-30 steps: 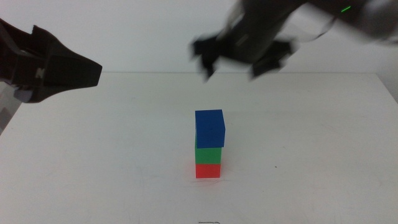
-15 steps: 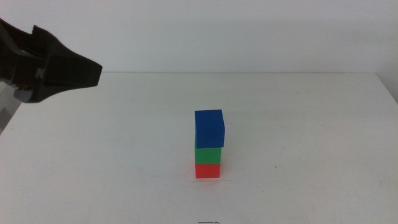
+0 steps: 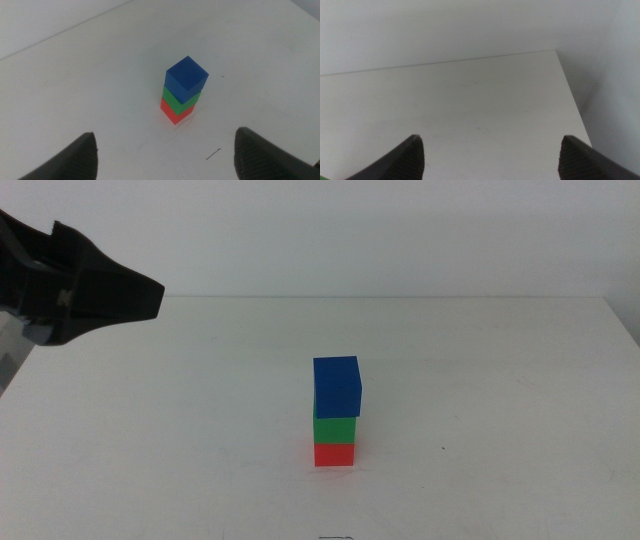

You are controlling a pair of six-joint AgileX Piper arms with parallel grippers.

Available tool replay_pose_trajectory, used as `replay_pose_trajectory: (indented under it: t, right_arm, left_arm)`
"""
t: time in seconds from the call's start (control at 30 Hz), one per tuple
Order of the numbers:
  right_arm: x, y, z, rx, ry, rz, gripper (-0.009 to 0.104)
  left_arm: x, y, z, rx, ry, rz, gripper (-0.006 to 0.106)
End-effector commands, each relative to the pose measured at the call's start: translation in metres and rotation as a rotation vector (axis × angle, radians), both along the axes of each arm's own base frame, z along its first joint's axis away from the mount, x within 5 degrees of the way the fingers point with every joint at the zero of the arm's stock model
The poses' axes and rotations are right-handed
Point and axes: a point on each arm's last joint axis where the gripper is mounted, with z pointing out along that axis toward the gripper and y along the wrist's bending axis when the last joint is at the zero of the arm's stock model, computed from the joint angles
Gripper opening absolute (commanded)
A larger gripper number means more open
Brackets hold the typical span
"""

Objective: Stack red cubes first, then green, then blue cubes in a specific spot.

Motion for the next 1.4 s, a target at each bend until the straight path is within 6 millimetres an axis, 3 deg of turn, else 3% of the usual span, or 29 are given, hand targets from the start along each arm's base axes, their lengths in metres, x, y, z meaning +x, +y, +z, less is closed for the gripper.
replay_pose_trajectory:
  t: [0.0, 0.2, 0.33, 0.53, 0.73, 1.07, 1.23, 1.37]
  right_arm:
    - [-0.001, -0.002, 0.014, -0.023, -0.09, 0.001, 0.077]
    - [-0.001, -0.002, 0.014, -0.023, -0.091, 0.001, 0.077]
    - [-0.001, -0.002, 0.014, -0.024, -0.091, 0.0, 0.077]
    - [-0.001, -0.002, 0.014, -0.023, -0.091, 0.001, 0.077]
    - [-0.001, -0.002, 0.014, -0.023, -0.091, 0.001, 0.077]
    - [-0.001, -0.002, 0.014, -0.023, -0.091, 0.001, 0.077]
    - [-0.003, -0.005, -0.002, -0.066, -0.08, -0.01, 0.077]
    - [-0.024, -0.007, -0.029, -0.108, -0.076, -0.016, 0.077]
  left_arm:
    - [-0.003, -0.002, 0.013, -0.062, -0.073, 0.008, 0.094]
    - [-0.003, 0.001, 0.005, -0.04, -0.072, 0.027, 0.094]
    - [-0.007, 0.022, -0.01, 0.03, -0.284, 0.239, 0.094]
    - [-0.013, 0.041, -0.036, -0.119, -0.556, 0.49, 0.094]
    - [-0.017, 0.043, -0.058, -0.124, -0.555, 0.515, 0.094]
    - [-0.017, 0.043, -0.058, -0.159, -0.541, 0.521, 0.094]
    - [-0.026, 0.052, -0.053, -0.206, -0.561, 0.59, 0.094]
    - [-0.04, 0.063, -0.06, -0.199, -0.603, 0.675, 0.094]
